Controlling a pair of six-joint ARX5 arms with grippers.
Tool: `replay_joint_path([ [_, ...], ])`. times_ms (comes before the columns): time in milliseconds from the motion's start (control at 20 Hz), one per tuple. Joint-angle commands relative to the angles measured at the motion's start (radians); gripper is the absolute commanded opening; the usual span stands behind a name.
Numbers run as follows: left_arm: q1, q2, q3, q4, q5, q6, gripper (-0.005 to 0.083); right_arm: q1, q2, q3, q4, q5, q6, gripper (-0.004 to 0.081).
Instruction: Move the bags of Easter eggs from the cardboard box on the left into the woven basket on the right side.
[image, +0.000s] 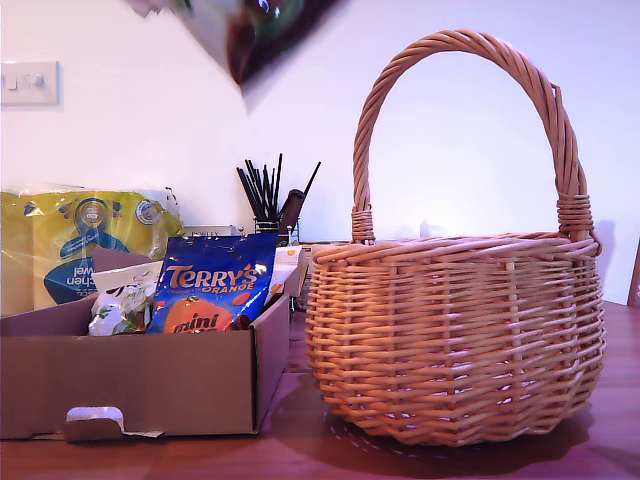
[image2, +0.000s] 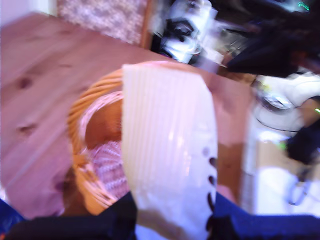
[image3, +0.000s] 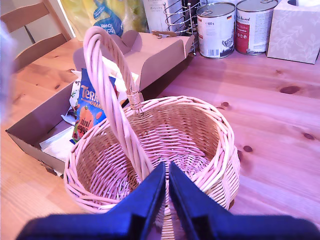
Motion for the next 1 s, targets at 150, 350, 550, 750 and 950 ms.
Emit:
replay_joint_path([
  [150, -0.082, 0.026, -0.105, 0.243, -0.119, -0.094, 0.0038, 0.005, -0.001, 0.016, 0.003, -0.002, -0.003, -0.0012],
  [350, -0.159, 0.138, -0.105, 0.375, -0.223, -0.146, 0.0038, 0.005, -0.001, 0.016, 0.004, -0.002, -0.003, -0.0012],
  [550, -0.212, 0.273, -0.104, 0.526, -0.309, -0.18, 0.0038, 0.005, -0.002, 0.016, 0.005, -0.002, -0.003, -0.0012],
  [750, -0.254, 0.367, -0.104, 0.708, -0.387, -0.2, 0.0038, 0.005, -0.002, 0.016, 0.005, -0.002, -0.003, -0.0012],
  [950, -0.284, 0.449, -0.103, 0.822, -0.406, -0.224, 0.0038, 0.005, -0.002, 0.016, 0.01, -0.002, -0.003, -0.0012],
])
